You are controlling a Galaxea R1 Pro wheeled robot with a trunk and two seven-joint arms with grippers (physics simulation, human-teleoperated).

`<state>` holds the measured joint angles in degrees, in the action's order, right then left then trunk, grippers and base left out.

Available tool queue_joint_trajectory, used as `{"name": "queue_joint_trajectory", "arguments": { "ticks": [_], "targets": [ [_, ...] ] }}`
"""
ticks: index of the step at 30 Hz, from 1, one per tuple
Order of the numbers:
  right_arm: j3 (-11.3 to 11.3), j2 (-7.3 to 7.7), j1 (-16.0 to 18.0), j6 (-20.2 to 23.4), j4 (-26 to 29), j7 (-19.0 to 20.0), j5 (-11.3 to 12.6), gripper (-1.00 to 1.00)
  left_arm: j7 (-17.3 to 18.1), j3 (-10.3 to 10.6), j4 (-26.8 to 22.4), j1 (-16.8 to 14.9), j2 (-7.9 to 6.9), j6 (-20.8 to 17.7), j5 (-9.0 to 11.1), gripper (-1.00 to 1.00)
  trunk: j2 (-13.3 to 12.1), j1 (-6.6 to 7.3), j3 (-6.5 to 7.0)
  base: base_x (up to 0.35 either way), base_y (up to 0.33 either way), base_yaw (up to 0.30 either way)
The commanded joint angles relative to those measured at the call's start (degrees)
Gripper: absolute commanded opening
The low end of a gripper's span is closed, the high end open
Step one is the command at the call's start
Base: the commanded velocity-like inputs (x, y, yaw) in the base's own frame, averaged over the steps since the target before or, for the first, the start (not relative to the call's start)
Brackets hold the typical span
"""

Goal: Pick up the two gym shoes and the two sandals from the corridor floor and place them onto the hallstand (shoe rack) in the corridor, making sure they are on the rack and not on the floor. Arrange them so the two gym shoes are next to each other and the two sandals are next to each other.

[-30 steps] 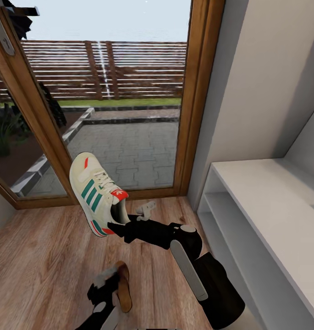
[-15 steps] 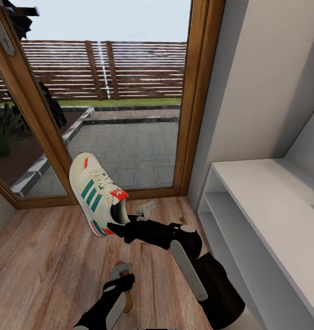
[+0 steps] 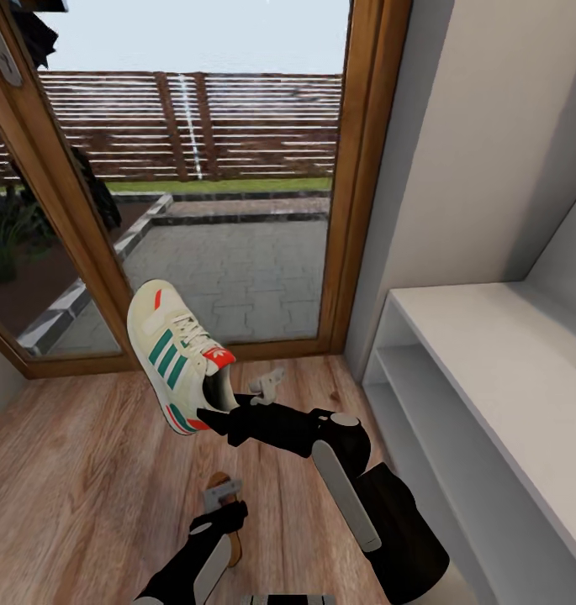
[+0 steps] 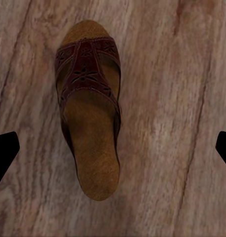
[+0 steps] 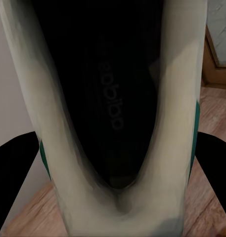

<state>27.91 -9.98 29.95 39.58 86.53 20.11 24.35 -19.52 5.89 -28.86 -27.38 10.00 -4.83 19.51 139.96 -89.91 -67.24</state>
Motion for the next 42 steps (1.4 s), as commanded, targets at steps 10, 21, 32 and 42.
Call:
{"name": "queue_joint_trajectory", "arguments": {
  "ticks": [10, 21, 32, 42],
  "targets": [
    [-0.05, -0.02, 0.04, 0.32, 0.06, 0.10, 0.21, -1.00, -0.34, 0.29, -0.18, 0.00, 0.00, -0.07, 0.26, 1.00, 3.30, -1.82, -2.60, 0.000, 0.000, 0.087],
    [-0.05, -0.02, 0.03, 0.31, 0.05, 0.10, 0.21, -1.00, -0.05, 0.51, -5.64, -0.12, 0.00, 0.08, -0.09, 1.00, 3.35, -1.92, -4.36, 0.000, 0.000, 0.106],
    [-0.14, -0.02, 0.04, 0.24, 0.10, 0.10, 0.23, -1.00, -0.02, 0.34, -8.89, -0.64, 0.00, 1.46, 0.35, 1.00, 3.46, -2.13, -7.00, 0.000, 0.000, 0.107],
    [-0.30, -0.02, 0.03, 0.28, 0.07, 0.10, 1.67, -1.00, -0.01, 0.18, -8.85, -0.57, 0.00, 2.17, 0.35, 1.00, 3.57, -2.33, -9.57, 0.000, 0.000, 0.106]
  ]
}}
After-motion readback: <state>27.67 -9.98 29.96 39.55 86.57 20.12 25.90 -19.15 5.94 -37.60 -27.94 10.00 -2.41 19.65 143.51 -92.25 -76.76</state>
